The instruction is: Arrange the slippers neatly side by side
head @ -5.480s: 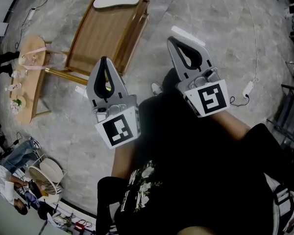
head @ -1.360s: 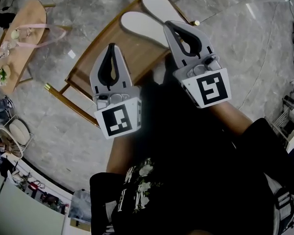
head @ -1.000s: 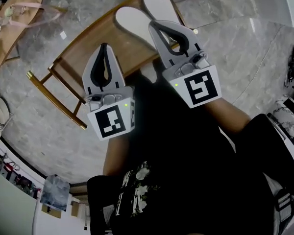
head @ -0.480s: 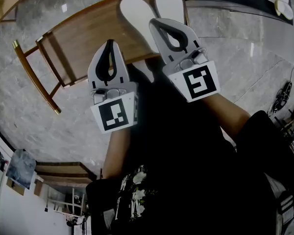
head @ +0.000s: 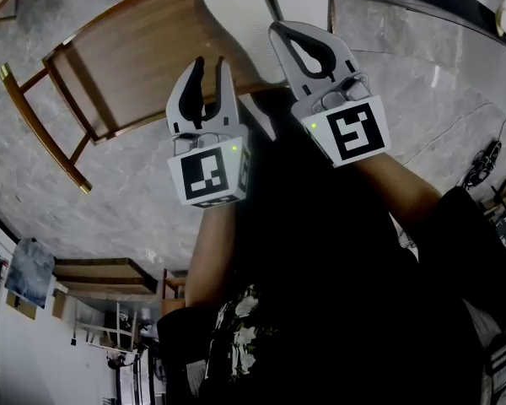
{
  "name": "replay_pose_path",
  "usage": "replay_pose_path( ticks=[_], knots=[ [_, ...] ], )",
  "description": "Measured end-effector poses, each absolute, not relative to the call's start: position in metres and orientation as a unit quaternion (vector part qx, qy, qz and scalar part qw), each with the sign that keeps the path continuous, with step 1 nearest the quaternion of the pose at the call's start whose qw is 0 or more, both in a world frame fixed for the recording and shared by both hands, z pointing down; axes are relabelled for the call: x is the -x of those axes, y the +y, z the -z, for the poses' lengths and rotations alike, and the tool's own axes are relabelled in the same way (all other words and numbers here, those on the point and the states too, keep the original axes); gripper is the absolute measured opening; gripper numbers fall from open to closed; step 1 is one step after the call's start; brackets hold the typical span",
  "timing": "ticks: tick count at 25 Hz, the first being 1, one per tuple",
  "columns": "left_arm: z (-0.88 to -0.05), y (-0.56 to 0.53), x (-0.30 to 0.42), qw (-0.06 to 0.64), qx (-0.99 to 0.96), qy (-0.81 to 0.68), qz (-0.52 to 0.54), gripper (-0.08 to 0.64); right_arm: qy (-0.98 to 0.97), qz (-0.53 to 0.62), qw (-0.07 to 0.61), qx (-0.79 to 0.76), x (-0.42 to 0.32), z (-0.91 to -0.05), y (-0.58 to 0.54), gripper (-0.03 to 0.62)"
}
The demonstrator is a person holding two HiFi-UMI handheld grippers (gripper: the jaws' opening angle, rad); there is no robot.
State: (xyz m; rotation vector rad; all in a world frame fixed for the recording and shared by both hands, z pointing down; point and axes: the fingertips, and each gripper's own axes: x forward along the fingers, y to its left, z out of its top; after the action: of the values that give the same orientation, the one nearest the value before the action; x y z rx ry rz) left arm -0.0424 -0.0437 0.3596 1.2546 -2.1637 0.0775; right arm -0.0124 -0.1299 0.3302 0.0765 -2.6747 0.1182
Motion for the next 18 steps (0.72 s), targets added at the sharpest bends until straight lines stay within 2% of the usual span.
replay_pose_path(
  ticks=[2, 4, 12, 18],
  knots=[
    [-0.38, -0.048, 0.039, 0.343, -0.477, -0.809, -0.024, 0.164, -0.971, -0.036, 0.236, -0.026, 0.01, -0.337, -0.133, -0.002],
    [-0.399, -0.052, 0.035, 0.368, -0.481, -0.795, -0.023, 0.19, -0.97, -0.023, 0.241, -0.021, 0.008, -0.342, -0.133, -0.002],
    [-0.457, -0.061, 0.028, 0.454, -0.455, -0.766, -0.008, 0.223, -0.963, -0.029, 0.267, -0.018, -0.003, -0.364, -0.136, -0.002],
    [-0.478, -0.069, 0.018, 0.483, -0.449, -0.751, -0.027, 0.23, -0.956, -0.043, 0.288, -0.028, -0.006, -0.384, -0.143, -0.002]
  ],
)
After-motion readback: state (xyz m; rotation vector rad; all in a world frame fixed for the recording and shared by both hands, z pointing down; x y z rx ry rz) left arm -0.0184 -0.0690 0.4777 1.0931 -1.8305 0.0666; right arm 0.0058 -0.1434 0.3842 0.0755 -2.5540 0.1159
